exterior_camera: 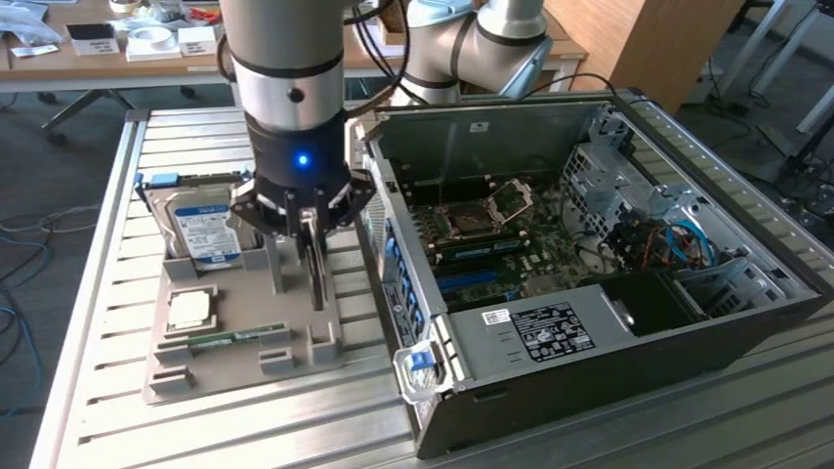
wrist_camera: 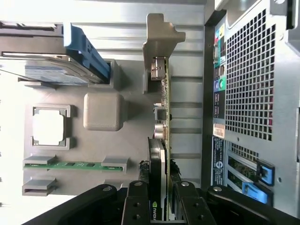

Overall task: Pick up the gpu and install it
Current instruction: 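Pick up the gpu and move the gpu toward the slot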

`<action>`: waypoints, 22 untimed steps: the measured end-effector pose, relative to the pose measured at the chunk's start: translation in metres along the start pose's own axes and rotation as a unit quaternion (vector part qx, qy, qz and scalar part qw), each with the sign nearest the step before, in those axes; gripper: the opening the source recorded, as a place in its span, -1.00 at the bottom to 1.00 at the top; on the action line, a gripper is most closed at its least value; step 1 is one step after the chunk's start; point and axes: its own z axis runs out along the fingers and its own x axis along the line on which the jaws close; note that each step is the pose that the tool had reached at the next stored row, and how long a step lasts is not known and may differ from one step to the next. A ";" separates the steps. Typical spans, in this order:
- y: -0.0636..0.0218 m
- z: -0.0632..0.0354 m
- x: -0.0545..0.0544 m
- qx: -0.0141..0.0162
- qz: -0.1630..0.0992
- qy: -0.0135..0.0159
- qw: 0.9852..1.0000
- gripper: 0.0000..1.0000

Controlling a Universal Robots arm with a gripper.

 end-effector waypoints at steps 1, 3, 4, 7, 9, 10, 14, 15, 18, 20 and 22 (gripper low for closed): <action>0.0001 -0.0031 0.000 0.000 0.000 0.000 1.000 -0.47; 0.0005 -0.0094 0.000 0.000 -0.001 0.000 1.000 -0.47; 0.0006 -0.0126 0.000 0.000 -0.001 0.000 1.000 -0.47; 0.0011 -0.0216 0.000 0.000 -0.002 0.000 1.000 -0.47; 0.0013 -0.0272 0.000 0.000 -0.002 0.000 1.000 -0.47; 0.0015 -0.0299 0.000 0.000 -0.002 0.000 1.000 -0.47; 0.0020 -0.0413 0.000 0.000 -0.003 0.000 1.000 -0.47; 0.0022 -0.0445 0.000 0.000 -0.003 0.000 1.000 -0.47; 0.0027 -0.0552 -0.001 0.000 -0.003 0.000 1.000 -0.47; 0.0031 -0.0634 -0.001 0.000 -0.004 0.000 1.000 -0.47; 0.0036 -0.0720 -0.001 0.000 -0.004 0.000 1.000 -0.47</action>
